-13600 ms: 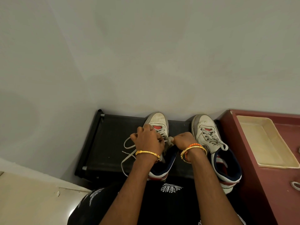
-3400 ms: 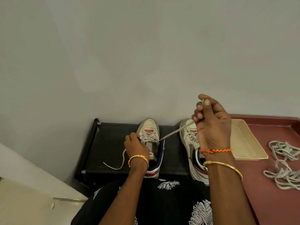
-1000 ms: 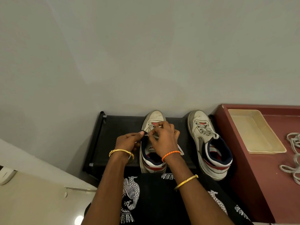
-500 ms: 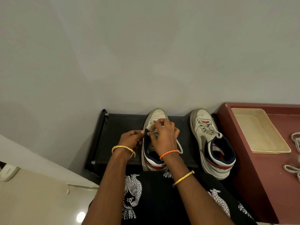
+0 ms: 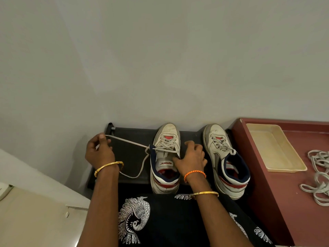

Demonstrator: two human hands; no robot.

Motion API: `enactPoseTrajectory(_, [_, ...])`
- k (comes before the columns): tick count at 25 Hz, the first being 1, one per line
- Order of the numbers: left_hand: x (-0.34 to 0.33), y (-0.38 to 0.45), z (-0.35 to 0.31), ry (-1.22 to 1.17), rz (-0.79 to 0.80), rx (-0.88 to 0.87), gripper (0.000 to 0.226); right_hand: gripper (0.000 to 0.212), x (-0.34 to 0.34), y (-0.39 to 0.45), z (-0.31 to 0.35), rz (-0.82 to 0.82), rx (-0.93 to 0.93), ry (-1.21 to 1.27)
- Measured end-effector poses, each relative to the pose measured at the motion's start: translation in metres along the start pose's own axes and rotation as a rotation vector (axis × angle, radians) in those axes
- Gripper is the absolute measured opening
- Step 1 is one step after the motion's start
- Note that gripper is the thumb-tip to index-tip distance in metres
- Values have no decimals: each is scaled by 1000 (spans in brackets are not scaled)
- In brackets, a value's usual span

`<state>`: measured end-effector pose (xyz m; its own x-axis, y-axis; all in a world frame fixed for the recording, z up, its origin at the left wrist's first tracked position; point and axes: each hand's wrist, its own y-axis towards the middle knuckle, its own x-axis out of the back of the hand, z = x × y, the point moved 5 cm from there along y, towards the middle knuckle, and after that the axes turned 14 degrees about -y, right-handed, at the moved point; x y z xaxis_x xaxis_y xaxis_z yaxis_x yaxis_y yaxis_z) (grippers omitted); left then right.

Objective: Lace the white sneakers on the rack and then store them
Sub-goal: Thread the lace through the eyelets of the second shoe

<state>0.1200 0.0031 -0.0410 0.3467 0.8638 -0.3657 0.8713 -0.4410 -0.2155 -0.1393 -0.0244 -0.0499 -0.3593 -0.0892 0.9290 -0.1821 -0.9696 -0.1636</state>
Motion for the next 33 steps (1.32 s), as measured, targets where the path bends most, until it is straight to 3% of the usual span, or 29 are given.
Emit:
enactPoseTrajectory(3, [0, 0, -4, -114, -40, -19, 10, 62, -6, 2, -1, 81, -26, 77])
enactPoseTrajectory(6, [-14, -8, 10, -73, 83, 242, 12, 43, -10, 4, -2, 140, -15, 168])
enactPoseTrajectory(9, [-30, -31, 31, 603, 617, 225, 11, 33, -5, 4, 0, 87, 27, 161])
enactPoseTrajectory(11, [-36, -51, 43, 815, 898, 201, 15, 28, -1, 4, 0, 39, 37, 175])
enactPoseTrajectory(12, [-39, -54, 44, 827, 935, 186, 16, 26, 1, 4, 0, 16, 39, 192])
enactPoseTrajectory(17, [-45, -50, 44, 848, 879, 47, 11, 24, 3, 4, 6, -51, 50, 367])
enactPoseTrajectory(19, [-42, -46, 42, 845, 789, 0, 13, 23, 6, 6, 6, -87, 49, 368])
enactPoseTrajectory(23, [-37, -32, 18, 620, 468, -126, 7, 21, 6, 6, 5, -117, 12, 351])
enactPoseTrajectory(26, [-41, -40, 7, 436, 489, -186, 1, 20, 8, 5, 6, -125, 3, 334])
enactPoseTrajectory(29, [-44, -45, 12, 275, 557, -12, 12, 21, 9, 3, 8, -124, -5, 349])
enactPoseTrajectory(33, [-35, -36, 29, 407, 463, 358, 18, 25, 6, 5, 13, -90, 60, 372])
